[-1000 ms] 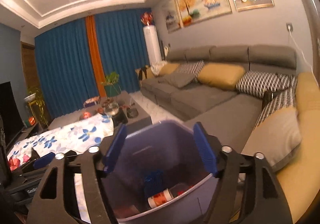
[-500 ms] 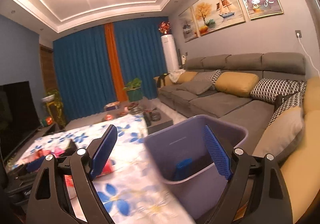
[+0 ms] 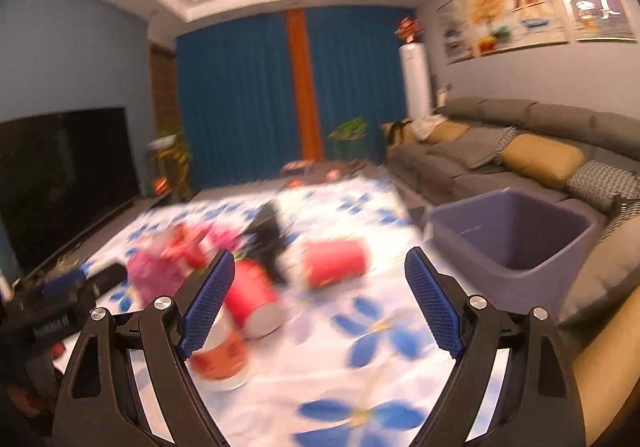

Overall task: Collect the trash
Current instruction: 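Grasp the orange-printed paper cup with the right tool while the left tool reaches the pink bag, then carry the pink bag in the left tool and orange cup in the right over the bin, then open both tools to drop the pink bag and orange cup into the bin, then move both tools back to the table toward the red snack bag and red cup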

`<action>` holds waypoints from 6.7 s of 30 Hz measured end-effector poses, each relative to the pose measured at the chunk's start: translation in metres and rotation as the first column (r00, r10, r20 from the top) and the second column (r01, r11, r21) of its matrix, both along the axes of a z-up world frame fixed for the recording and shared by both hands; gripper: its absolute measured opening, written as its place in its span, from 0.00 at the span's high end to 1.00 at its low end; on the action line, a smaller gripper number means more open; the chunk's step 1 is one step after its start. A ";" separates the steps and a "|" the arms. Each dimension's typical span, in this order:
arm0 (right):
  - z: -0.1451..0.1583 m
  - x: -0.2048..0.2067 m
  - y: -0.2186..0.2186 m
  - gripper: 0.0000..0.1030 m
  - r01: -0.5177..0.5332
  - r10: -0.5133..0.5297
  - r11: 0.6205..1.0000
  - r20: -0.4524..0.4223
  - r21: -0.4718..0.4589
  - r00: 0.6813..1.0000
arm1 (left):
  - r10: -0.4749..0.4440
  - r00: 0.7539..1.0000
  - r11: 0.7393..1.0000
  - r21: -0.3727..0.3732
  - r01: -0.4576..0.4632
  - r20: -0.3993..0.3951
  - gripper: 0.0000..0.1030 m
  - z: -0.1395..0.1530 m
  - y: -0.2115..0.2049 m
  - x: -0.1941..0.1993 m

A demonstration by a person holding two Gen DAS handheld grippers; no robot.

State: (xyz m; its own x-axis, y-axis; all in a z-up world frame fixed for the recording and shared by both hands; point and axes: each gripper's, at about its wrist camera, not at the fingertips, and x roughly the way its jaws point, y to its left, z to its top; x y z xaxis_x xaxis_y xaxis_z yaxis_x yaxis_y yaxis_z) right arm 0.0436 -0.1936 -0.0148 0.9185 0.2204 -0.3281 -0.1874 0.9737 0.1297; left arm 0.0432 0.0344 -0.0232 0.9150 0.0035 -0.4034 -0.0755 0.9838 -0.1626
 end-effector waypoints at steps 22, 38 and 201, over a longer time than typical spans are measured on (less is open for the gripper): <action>-0.049 0.038 0.095 0.29 -0.145 0.127 0.985 -0.172 -0.096 0.977 | 0.047 0.998 0.999 0.007 -0.046 -0.038 0.09 -0.017 0.047 0.008; -0.054 0.044 0.092 0.46 -0.171 0.152 0.982 -0.199 -0.084 0.968 | -0.042 0.992 0.999 -0.002 0.042 -0.117 0.24 -0.032 0.034 0.051; 0.018 0.032 -0.051 0.06 0.140 -0.137 0.990 0.093 -0.028 0.986 | -0.072 0.997 0.995 0.073 0.071 0.010 0.09 0.008 -0.054 0.072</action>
State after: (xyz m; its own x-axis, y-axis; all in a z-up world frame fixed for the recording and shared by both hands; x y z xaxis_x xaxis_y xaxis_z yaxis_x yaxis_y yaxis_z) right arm 0.0755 -0.2447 0.0030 0.9657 0.0794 -0.2472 -0.0601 0.9946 0.0847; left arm 0.1150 -0.0199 -0.0151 0.9192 -0.0335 -0.3924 -0.0027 0.9958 -0.0914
